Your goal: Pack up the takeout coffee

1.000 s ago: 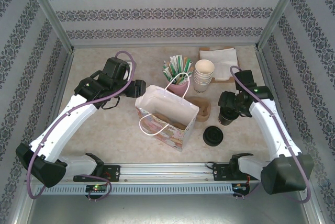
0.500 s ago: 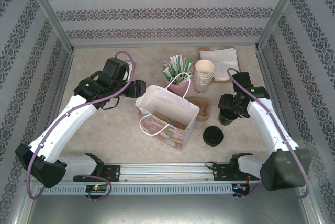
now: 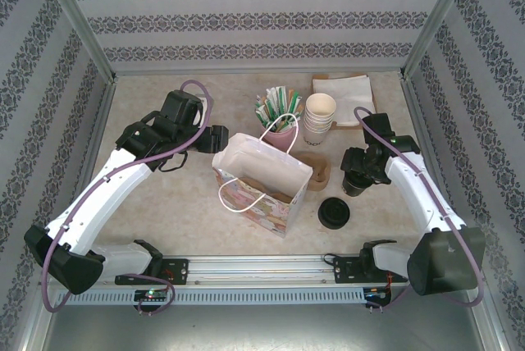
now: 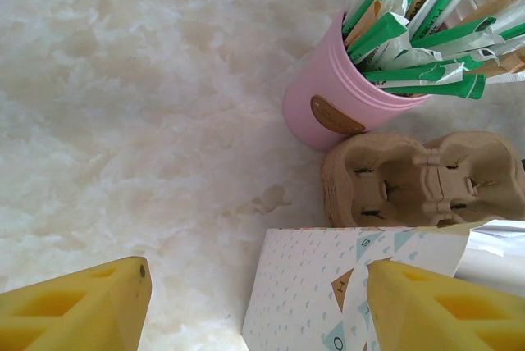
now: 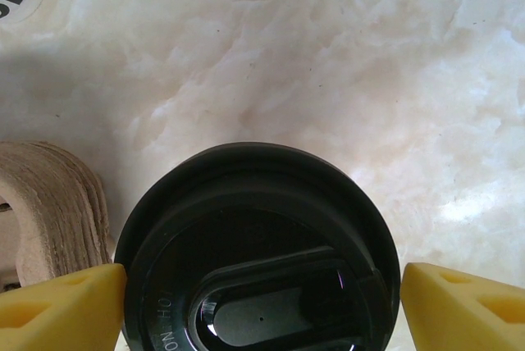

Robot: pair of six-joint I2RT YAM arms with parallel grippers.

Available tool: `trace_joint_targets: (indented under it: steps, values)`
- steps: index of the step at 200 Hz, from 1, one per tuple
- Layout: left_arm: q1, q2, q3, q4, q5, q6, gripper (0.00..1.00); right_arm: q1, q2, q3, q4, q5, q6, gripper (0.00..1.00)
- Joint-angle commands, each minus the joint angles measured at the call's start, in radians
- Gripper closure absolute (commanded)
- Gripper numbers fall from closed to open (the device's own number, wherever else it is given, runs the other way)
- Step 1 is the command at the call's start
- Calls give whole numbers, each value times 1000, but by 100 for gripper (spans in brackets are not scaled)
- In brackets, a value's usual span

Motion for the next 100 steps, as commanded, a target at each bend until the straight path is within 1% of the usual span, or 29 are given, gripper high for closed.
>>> trace_joint_targets:
  steps: [1,40,49,100]
  values:
    - [-14,5,18,3,-6,8,29,13,13,-17,3,-2,-20,14]
    - [-14,8,22,2,-5,6,29,15,4,-24,6,1,-18,19]
    - [-14,11,24,0,-2,6,29,15,1,-25,7,-1,-21,22]
    - [-14,11,22,-1,-2,0,29,16,-9,-12,1,0,-25,25]
